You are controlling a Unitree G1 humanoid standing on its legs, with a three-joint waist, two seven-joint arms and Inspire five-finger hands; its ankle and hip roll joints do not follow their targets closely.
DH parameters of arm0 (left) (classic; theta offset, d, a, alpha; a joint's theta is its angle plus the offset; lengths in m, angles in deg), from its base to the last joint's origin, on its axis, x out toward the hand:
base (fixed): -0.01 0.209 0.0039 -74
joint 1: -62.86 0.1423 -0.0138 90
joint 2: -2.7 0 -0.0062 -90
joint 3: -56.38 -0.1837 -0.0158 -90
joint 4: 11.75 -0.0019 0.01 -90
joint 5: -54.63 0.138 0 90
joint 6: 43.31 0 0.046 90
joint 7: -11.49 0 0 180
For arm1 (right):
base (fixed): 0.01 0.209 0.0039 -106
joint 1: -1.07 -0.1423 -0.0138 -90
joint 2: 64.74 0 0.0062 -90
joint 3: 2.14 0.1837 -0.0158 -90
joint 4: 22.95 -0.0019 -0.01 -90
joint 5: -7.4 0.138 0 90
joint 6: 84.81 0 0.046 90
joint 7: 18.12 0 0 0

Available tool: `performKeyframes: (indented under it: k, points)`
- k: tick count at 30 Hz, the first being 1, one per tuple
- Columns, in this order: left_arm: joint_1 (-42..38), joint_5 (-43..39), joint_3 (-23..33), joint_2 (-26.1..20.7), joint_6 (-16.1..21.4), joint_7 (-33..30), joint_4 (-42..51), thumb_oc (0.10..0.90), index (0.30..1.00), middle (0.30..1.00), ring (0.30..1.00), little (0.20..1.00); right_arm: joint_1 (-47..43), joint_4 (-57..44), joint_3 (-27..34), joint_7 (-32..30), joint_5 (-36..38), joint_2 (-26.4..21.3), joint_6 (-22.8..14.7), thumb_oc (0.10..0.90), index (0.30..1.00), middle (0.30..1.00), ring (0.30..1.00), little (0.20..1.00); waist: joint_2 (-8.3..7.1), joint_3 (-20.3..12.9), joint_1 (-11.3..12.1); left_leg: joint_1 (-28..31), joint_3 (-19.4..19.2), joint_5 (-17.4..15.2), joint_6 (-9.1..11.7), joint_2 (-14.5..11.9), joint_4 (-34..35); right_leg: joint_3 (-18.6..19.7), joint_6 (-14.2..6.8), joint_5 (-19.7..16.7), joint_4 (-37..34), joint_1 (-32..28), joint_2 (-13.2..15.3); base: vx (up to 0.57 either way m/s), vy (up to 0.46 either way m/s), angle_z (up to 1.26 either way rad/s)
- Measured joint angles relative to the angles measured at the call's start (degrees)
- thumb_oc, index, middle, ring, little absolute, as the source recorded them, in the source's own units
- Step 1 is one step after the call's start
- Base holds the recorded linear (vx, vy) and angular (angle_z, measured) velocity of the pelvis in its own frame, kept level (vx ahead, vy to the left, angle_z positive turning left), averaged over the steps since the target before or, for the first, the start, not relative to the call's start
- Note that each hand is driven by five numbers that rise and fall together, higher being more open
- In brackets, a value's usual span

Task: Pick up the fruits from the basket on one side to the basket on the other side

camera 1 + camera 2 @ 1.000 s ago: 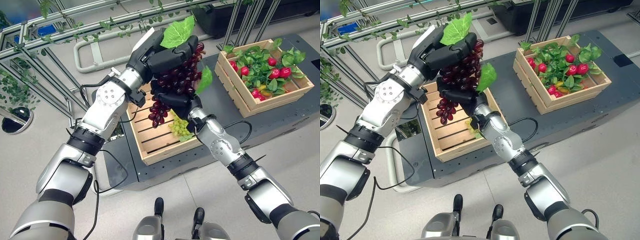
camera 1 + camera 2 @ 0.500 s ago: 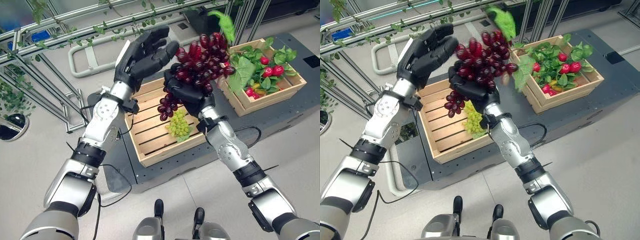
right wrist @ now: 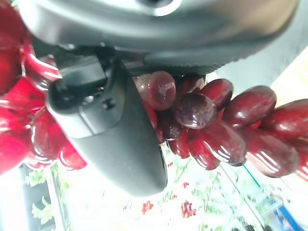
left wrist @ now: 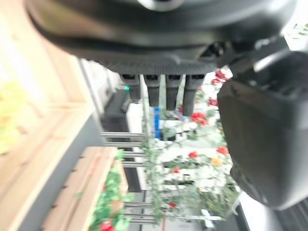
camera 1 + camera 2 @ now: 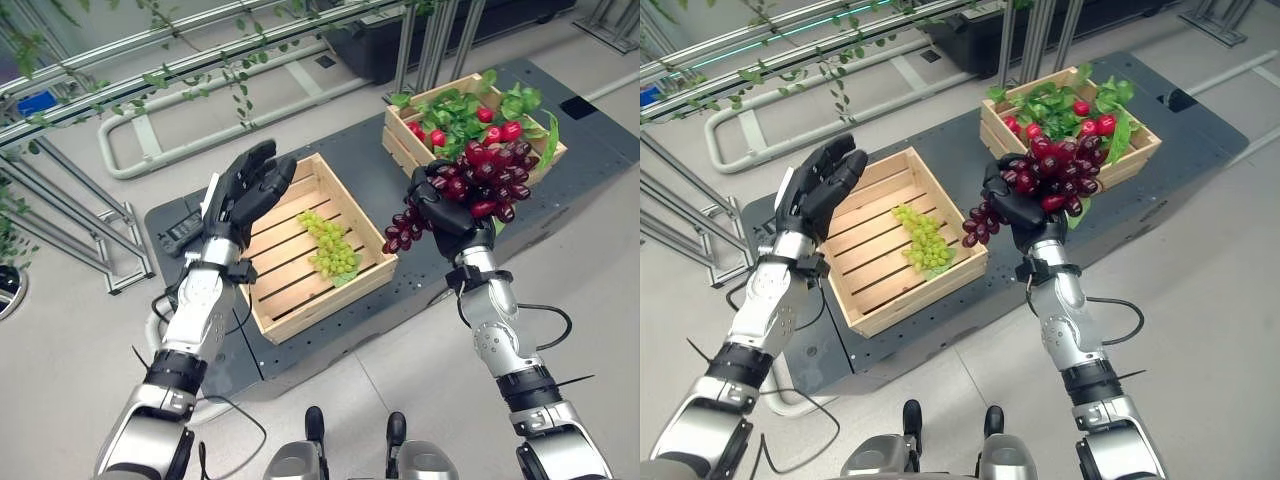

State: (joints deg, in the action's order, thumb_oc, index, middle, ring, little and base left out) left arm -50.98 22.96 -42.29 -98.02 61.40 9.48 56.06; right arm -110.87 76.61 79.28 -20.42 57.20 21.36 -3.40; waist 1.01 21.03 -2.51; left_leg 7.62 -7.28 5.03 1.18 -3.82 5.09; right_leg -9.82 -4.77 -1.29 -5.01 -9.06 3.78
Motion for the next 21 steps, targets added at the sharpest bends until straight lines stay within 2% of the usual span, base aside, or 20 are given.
performKeyframes:
  k: [3, 4, 6, 7, 8, 9, 10, 11, 12, 13, 14, 17, 18, 19, 20, 21]
  points:
    - [3.06, -0.24, 0.05, 2.00, 0.01, -0.27, 0.11, 0.800, 0.900, 0.900, 0.900, 0.900, 2.82, -0.31, 1.01, 0.18, -0.02, 0.01, 0.01, 0.400, 0.300, 0.300, 0.300, 0.300, -1.18, -0.97, -0.79, -0.11, -0.36, 0.00, 0.01, -0.08, -0.01, 0.83, 0.06, -0.30, 0.01, 0.56, -0.24, -0.09, 0.067, -0.13]
    - [4.50, -0.74, 0.04, 2.51, 0.12, -0.58, 0.35, 0.800, 0.900, 0.900, 0.900, 0.900, 3.70, -0.34, 0.99, 0.72, -0.05, 0.07, 0.02, 0.400, 0.300, 0.300, 0.300, 0.300, -1.68, -1.48, -0.73, 0.08, -0.78, -0.05, 0.06, -0.08, -0.01, 1.71, 0.05, -0.43, 0.00, 0.73, -0.24, -0.18, 0.111, -0.40]
    - [6.65, -1.19, 0.31, 3.59, 0.96, -1.62, 0.93, 0.800, 0.900, 0.900, 0.900, 0.900, 4.17, -0.36, 0.81, 1.79, -0.21, 0.08, 0.26, 0.400, 0.300, 0.300, 0.300, 0.300, -2.46, -2.17, -0.26, 0.57, 0.79, -0.53, 0.72, 0.18, -0.34, 4.41, 0.02, -0.70, 0.12, 1.99, -0.31, -0.21, 0.117, -0.77]
    - [8.28, -1.80, 0.79, 3.94, 1.53, -3.18, 2.00, 0.800, 0.900, 0.900, 0.900, 0.900, 3.75, -0.26, 0.75, 3.00, 0.01, 1.13, 0.81, 0.400, 0.300, 0.300, 0.300, 0.300, -3.98, -2.09, 0.96, -0.41, 4.74, -1.93, -0.04, 1.06, -4.54, 8.73, -0.15, -1.11, 1.90, 3.81, -0.37, -0.22, 0.134, -1.25]
    - [10.22, -2.27, 1.78, 4.23, 2.55, -4.32, 3.03, 0.800, 0.900, 0.900, 0.900, 0.900, 3.41, -0.25, 0.21, 3.71, 0.07, 2.65, 1.18, 0.400, 0.300, 0.300, 0.300, 0.300, -5.64, -2.39, 2.25, -3.59, 8.31, -4.04, -2.69, 2.81, -10.59, 12.36, -0.17, -1.12, 4.02, 5.79, 0.47, -0.32, 0.206, -2.08]
    - [12.61, -3.01, 2.83, 5.26, 3.86, -5.56, 3.88, 0.800, 0.900, 0.900, 0.900, 0.900, 3.41, -0.73, -1.58, 4.38, 0.07, 3.20, 1.24, 0.400, 0.300, 0.300, 0.300, 0.300, -6.96, -2.67, 4.52, -4.87, 14.57, -7.32, -2.82, 5.41, -11.34, 17.08, -0.59, -1.32, 5.26, 7.66, 1.77, -0.25, 0.172, -1.81]
    - [12.84, -3.16, 2.77, 5.80, 3.87, -6.04, 3.80, 0.800, 0.900, 0.900, 0.900, 0.900, 3.26, -0.81, -2.36, 4.58, 0.02, 3.15, 1.20, 0.400, 0.300, 0.300, 0.300, 0.300, -6.44, -2.60, 4.33, -4.66, 15.64, -7.75, -3.31, 5.89, -10.49, 18.73, -0.92, -1.53, 5.53, 7.69, 1.28, -0.33, 0.158, -1.54]
    - [12.74, -3.55, 2.28, 6.53, 3.88, -6.40, 3.71, 0.800, 0.900, 0.900, 0.900, 0.900, 3.08, -0.80, -3.65, 4.51, -0.05, 2.56, 1.19, 0.400, 0.300, 0.300, 0.300, 0.300, -4.42, -2.98, 2.40, -5.25, 15.43, -7.23, -3.18, 6.13, -9.94, 19.30, -1.22, -1.03, 6.15, 7.56, -0.30, -0.25, 0.066, -1.00]
    - [12.58, -3.51, 2.18, 6.21, 4.56, -6.57, 3.83, 0.800, 0.900, 0.900, 0.900, 0.900, 3.33, -0.97, -4.39, 4.09, -0.13, 3.14, 1.21, 0.400, 0.300, 0.300, 0.300, 0.300, -4.89, -3.16, 2.21, -5.26, 16.07, -6.44, -1.40, 6.99, -12.15, 20.11, -2.04, -0.83, 6.98, 8.92, -0.09, -0.32, 0.090, -1.25]
    - [12.26, -3.50, 2.32, 5.88, 5.43, -7.07, 4.06, 0.800, 0.900, 0.900, 0.900, 0.900, 3.48, -2.12, -5.78, 3.75, -0.15, 2.98, 1.20, 0.400, 0.300, 0.300, 0.300, 0.300, -5.76, -3.65, 2.13, -6.31, 15.65, -7.22, -2.56, 7.90, -13.05, 19.11, -3.39, -1.65, 7.39, 9.98, 1.63, -0.29, 0.084, -1.29]
    - [11.03, -3.33, 2.16, 5.65, 5.56, -7.26, 4.15, 0.800, 0.900, 0.900, 0.900, 0.900, 4.26, -3.96, -5.88, 3.83, -0.37, 2.63, 1.20, 0.400, 0.300, 0.300, 0.300, 0.300, -6.19, -3.79, 0.98, -6.72, 14.37, -6.70, -3.81, 8.97, -13.40, 16.85, -3.77, -1.91, 6.04, 10.86, 3.80, -0.33, 0.079, -1.00]
    - [9.78, -3.31, 2.44, 5.48, 7.05, -8.50, 4.25, 0.800, 0.900, 0.900, 0.900, 0.900, 4.32, -4.70, -5.85, 3.84, -0.30, 2.71, 1.20, 0.400, 0.300, 0.300, 0.300, 0.300, -5.13, -3.84, 0.37, -6.03, 9.07, -4.26, -5.44, 8.44, -9.91, 10.78, -3.55, -1.81, 6.36, 12.94, 6.73, -0.37, 0.056, -0.93]
    - [9.79, -3.32, 2.47, 5.38, 7.49, -8.61, 4.40, 0.800, 0.900, 0.900, 0.900, 0.900, 4.30, -4.64, -5.85, 3.87, -0.20, 2.65, 1.21, 0.400, 0.300, 0.300, 0.300, 0.300, -4.71, -3.75, 0.61, -5.87, 6.55, -3.10, -5.13, 7.53, -8.91, 10.25, -3.00, -1.46, 8.62, 13.43, 6.52, -0.41, 0.032, -0.95]
    - [9.82, -3.42, 2.70, 5.25, 7.72, -8.81, 4.58, 0.800, 0.900, 0.900, 0.900, 0.900, 4.30, -4.63, -5.84, 4.05, -0.04, 2.54, 1.21, 0.400, 0.300, 0.300, 0.300, 0.300, -2.97, -3.76, 1.79, -6.13, 3.88, -2.39, -4.97, 5.52, -7.58, 9.07, -2.39, -1.02, 17.24, 16.00, 5.42, -0.30, 0.006, -0.87]
    - [9.83, -3.43, 2.81, 5.24, 7.73, -8.90, 4.60, 0.800, 0.900, 0.900, 0.900, 0.900, 4.31, -4.63, -5.85, 4.18, 0.09, 2.44, 1.21, 0.400, 0.300, 0.300, 0.300, 0.300, -2.18, -3.71, 2.17, -6.16, 3.27, -2.34, -4.89, 4.67, -7.25, 8.93, -2.00, -0.58, 19.99, 16.57, 4.92, -0.30, -0.036, -1.07]
    - [9.72, -3.51, 2.91, 5.20, 7.75, -9.32, 4.71, 0.800, 0.900, 0.900, 0.900, 0.900, 4.33, -4.64, -5.85, 4.59, 0.08, 2.20, 1.22, 0.400, 0.300, 0.300, 0.300, 0.300, -0.24, -3.69, 2.91, -6.78, 1.85, -1.74, -4.29, 2.42, -7.04, 7.88, -2.60, 2.21, 24.75, 15.52, 4.91, -0.26, -0.083, -0.78]
